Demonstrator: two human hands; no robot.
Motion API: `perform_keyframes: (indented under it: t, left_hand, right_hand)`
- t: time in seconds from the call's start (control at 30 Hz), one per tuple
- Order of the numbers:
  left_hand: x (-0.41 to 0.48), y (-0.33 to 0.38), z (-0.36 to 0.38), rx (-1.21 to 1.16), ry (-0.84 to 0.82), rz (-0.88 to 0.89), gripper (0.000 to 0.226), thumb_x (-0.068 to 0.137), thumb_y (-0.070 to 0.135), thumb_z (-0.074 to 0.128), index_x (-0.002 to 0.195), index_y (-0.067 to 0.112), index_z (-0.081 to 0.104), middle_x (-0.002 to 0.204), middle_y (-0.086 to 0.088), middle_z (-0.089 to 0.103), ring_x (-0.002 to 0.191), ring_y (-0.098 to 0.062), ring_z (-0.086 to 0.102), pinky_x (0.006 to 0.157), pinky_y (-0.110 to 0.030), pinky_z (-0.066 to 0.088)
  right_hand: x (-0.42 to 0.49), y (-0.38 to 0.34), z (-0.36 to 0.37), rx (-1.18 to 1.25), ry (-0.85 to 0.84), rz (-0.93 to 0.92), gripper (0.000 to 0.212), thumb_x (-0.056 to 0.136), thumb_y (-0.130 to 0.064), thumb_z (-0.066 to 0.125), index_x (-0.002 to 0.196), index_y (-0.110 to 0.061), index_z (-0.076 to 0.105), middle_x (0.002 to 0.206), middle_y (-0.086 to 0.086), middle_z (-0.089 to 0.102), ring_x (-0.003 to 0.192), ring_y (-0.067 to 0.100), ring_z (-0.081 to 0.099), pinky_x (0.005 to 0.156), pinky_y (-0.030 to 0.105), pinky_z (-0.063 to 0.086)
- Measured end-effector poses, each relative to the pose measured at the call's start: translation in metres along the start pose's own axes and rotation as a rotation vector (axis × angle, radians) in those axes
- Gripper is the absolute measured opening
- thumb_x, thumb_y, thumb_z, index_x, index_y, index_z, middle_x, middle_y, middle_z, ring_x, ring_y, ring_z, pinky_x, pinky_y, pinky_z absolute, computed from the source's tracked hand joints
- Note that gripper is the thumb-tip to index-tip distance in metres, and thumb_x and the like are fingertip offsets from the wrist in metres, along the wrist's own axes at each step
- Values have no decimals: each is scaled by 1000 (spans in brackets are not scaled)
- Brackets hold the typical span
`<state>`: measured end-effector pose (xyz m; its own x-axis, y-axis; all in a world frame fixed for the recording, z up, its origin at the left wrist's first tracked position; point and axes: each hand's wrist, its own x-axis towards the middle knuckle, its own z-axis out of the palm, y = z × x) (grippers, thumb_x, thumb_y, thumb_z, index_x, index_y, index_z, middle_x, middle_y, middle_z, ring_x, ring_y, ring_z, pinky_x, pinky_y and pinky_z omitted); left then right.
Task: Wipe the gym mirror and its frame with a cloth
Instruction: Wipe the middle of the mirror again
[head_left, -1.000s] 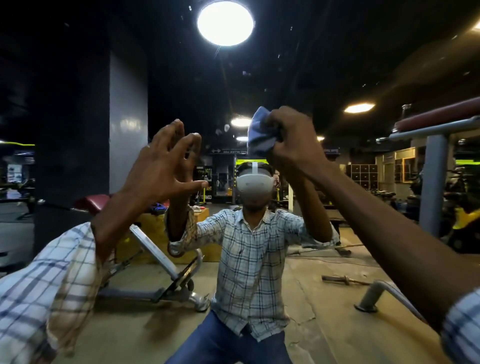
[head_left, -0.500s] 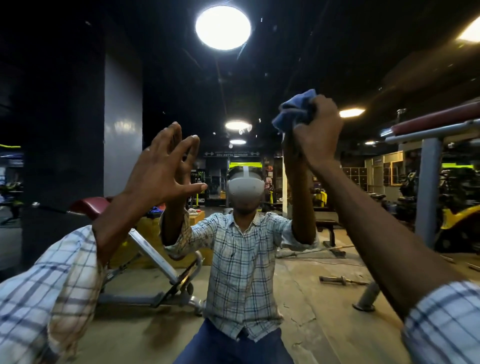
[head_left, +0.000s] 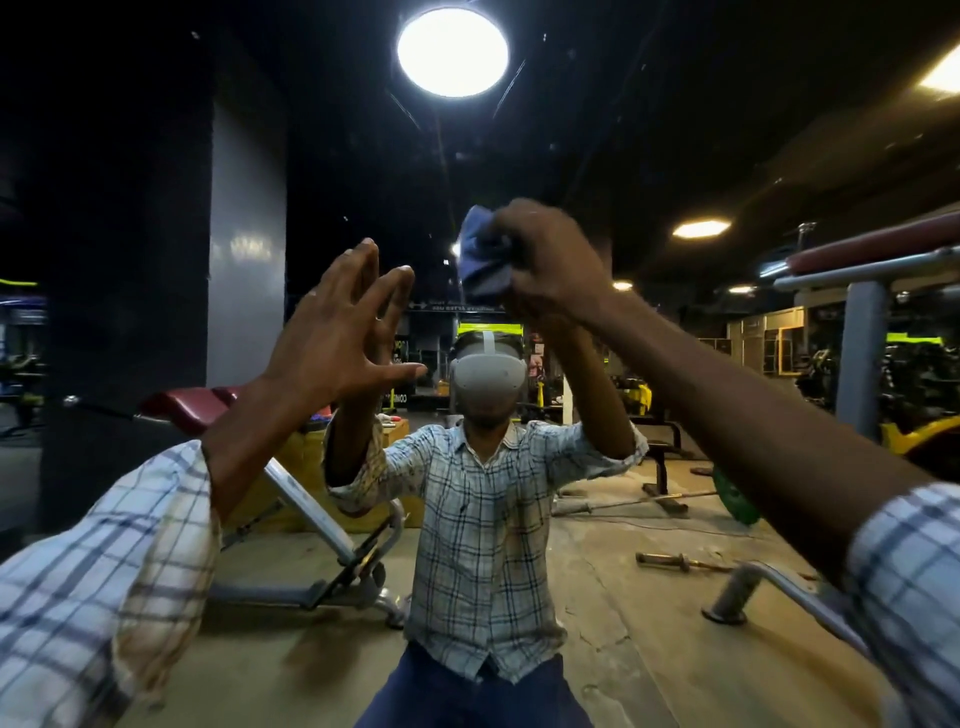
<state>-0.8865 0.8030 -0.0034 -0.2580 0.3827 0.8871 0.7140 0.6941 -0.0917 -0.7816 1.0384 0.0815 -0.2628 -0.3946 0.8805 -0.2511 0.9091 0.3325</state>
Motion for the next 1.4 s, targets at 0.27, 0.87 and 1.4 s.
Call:
perform_keyframes:
  t: [0.27, 0.87, 1.4]
  left_hand:
    - [-5, -8, 0, -15, 9, 1, 117, 71, 73, 78, 164, 36, 18, 174, 0, -7, 160, -29, 2, 120, -62, 28]
    - [-32, -42, -4, -27, -1, -17, 114, 72, 69, 81, 164, 37, 20, 174, 1, -6, 160, -30, 3, 121, -64, 28]
    - [-40, -88, -12, 2, -23, -15, 116, 70, 74, 76, 164, 39, 18, 174, -1, -10, 160, -31, -1, 120, -63, 22]
  right_hand:
    - [-48, -28, 29, 142, -38, 41, 30, 78, -7, 72, 106, -18, 69, 100, -4, 61, 85, 3, 58, 77, 25, 53]
    - [-116, -25, 32, 40, 226, 344, 33, 82, -13, 78, 111, -18, 63, 109, -7, 56, 94, -1, 52, 84, 14, 51]
    - [-77, -43, 48, 14, 95, 213, 32, 83, -20, 78, 111, -17, 62, 108, -8, 55, 95, 6, 54, 82, 15, 46]
